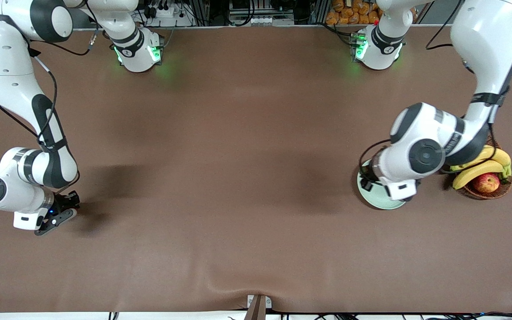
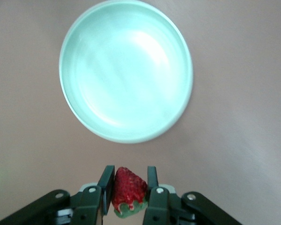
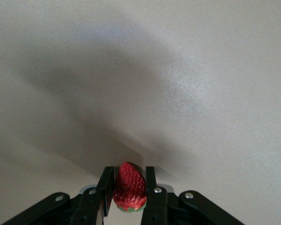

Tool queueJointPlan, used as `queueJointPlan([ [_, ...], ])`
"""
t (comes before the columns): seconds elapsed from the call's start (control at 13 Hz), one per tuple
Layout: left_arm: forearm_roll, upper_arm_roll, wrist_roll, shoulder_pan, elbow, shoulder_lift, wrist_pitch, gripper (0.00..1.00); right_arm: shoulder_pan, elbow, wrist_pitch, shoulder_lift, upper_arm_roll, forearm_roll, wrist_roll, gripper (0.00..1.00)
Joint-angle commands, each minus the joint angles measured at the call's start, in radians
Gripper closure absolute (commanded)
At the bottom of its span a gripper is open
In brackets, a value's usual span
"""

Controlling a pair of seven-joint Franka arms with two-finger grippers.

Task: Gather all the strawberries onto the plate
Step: 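Place the strawberry in the plate with the left gripper while the right grasps another, then carry the second strawberry toward mid-table with the right gripper while the left withdraws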

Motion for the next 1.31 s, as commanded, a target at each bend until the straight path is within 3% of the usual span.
queueJointPlan([
  [0.0, 0.095, -0.017, 0.139, 0.115, -0.112, 0.003, 0.097, 1.00, -0.017, -0.024, 0.025, -0.007, 0.012, -0.012, -0.018, 1.00],
  [0.15, 0.135, -0.017, 0.198, 0.191, -0.162, 0.041, 0.219, 1.00, -0.016, -0.021, 0.025, -0.012, 0.013, -0.010, -0.015, 1.00],
  [0.31, 0.141, -0.016, 0.215, 0.196, -0.160, 0.073, 0.236, 0.99, -0.016, -0.018, 0.023, -0.015, 0.025, -0.003, -0.016, 1.00],
  [0.39, 0.143, -0.014, 0.215, 0.197, -0.160, 0.086, 0.244, 0.78, -0.016, -0.015, 0.023, -0.016, 0.034, 0.014, -0.021, 1.00],
  [0.46, 0.143, -0.014, 0.212, 0.196, -0.157, 0.090, 0.245, 0.28, -0.014, -0.015, 0.023, -0.018, 0.048, 0.036, -0.025, 1.00],
  [0.54, 0.141, -0.017, 0.197, 0.196, -0.156, 0.078, 0.242, 0.00, -0.016, -0.013, 0.023, -0.021, 0.068, 0.043, -0.025, 1.00],
  [0.77, 0.112, -0.073, 0.194, 0.192, -0.137, -0.008, 0.163, 0.00, -0.014, -0.006, 0.020, -0.041, 0.148, 0.044, -0.024, 1.00],
  [1.0, 0.025, -0.170, 0.186, 0.191, 0.010, -0.012, -0.036, 0.00, -0.011, 0.004, 0.020, -0.044, 0.264, 0.044, -0.024, 1.00],
  [1.23, 0.019, -0.279, 0.128, 0.186, 0.096, -0.012, -0.179, 0.00, 0.016, 0.013, 0.031, -0.039, 0.376, 0.044, -0.013, 1.00],
])
